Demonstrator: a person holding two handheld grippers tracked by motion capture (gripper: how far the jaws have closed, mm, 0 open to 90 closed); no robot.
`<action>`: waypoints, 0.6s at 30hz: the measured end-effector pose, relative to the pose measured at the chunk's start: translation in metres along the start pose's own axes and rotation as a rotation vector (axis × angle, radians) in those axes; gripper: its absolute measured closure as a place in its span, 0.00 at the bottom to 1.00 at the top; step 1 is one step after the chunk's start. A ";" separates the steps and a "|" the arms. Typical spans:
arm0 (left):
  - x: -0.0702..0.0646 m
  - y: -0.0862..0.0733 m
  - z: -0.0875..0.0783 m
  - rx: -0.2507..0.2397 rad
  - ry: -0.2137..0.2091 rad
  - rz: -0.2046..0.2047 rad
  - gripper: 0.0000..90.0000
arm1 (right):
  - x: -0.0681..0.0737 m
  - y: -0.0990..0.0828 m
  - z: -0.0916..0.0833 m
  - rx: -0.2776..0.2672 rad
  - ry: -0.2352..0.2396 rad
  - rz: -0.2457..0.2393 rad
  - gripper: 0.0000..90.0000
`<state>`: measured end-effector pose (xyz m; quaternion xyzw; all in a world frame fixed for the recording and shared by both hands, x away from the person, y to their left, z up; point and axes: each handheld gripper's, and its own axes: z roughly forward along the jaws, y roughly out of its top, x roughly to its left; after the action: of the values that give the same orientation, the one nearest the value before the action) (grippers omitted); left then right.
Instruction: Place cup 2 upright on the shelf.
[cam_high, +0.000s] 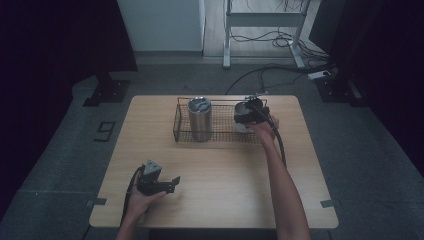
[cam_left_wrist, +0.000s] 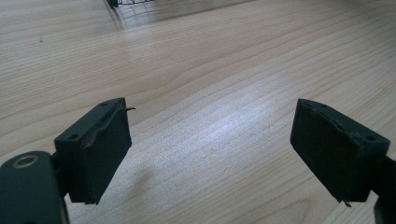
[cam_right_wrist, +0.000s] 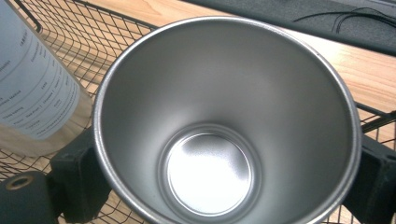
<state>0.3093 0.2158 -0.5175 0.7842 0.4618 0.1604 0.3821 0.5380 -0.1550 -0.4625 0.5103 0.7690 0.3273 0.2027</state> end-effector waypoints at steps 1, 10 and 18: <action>0.000 0.000 0.000 0.001 0.000 0.000 0.14 | 0.000 0.000 0.001 0.003 0.000 0.000 0.08; 0.001 0.000 -0.001 0.000 -0.001 -0.003 0.14 | 0.002 -0.003 0.007 0.022 -0.003 0.000 0.08; 0.000 0.000 -0.001 0.001 -0.005 -0.004 0.14 | 0.002 -0.006 0.013 0.039 -0.011 -0.010 0.08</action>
<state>0.3088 0.2166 -0.5173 0.7840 0.4624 0.1574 0.3832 0.5417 -0.1509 -0.4757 0.5121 0.7767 0.3083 0.1985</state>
